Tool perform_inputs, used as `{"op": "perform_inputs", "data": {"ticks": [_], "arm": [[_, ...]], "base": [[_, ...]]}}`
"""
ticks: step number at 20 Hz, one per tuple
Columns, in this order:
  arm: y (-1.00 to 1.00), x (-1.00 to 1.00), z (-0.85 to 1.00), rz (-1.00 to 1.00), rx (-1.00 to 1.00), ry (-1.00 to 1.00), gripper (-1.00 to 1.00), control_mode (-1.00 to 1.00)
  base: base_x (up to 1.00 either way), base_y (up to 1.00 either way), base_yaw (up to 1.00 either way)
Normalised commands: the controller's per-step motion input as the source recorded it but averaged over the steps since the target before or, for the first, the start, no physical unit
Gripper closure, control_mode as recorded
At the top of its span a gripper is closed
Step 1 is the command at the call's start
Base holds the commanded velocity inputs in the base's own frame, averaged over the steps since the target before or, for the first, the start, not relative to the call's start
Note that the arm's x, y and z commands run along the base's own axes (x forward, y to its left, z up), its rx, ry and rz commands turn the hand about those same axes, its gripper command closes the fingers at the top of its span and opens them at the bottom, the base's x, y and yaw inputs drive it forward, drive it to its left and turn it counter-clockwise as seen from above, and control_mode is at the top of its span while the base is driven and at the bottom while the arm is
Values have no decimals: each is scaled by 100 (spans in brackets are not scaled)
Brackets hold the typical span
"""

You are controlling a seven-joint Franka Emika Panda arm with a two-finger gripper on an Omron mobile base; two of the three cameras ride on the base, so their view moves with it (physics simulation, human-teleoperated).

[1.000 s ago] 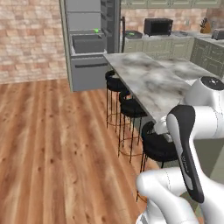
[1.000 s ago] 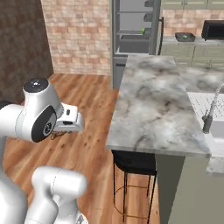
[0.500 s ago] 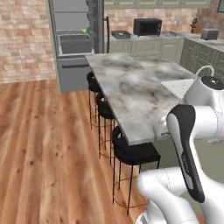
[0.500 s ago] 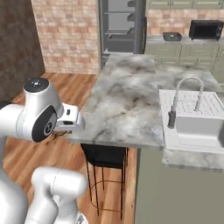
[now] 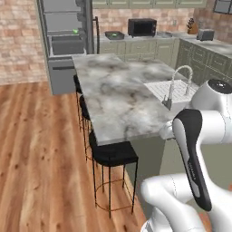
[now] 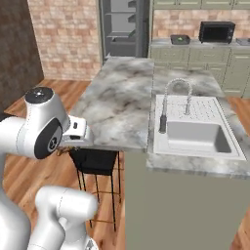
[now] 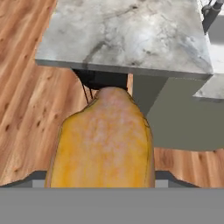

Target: Place one corn and one chicken drumstick in each tupperware on the nearby counter, to pack two identical lunches.

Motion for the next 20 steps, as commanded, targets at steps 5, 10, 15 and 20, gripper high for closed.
{"op": "perform_inputs", "data": {"ticks": [5,10,15,20], "arm": [[0,0,0,0,0,0,100,100],[0,0,0,0,0,0,100,100],[0,0,0,0,0,0,100,100],[0,0,0,0,0,0,100,100]], "base": [[0,-97,-4],[0,-100,-1],[0,-100,0],[0,-100,-3]]}}
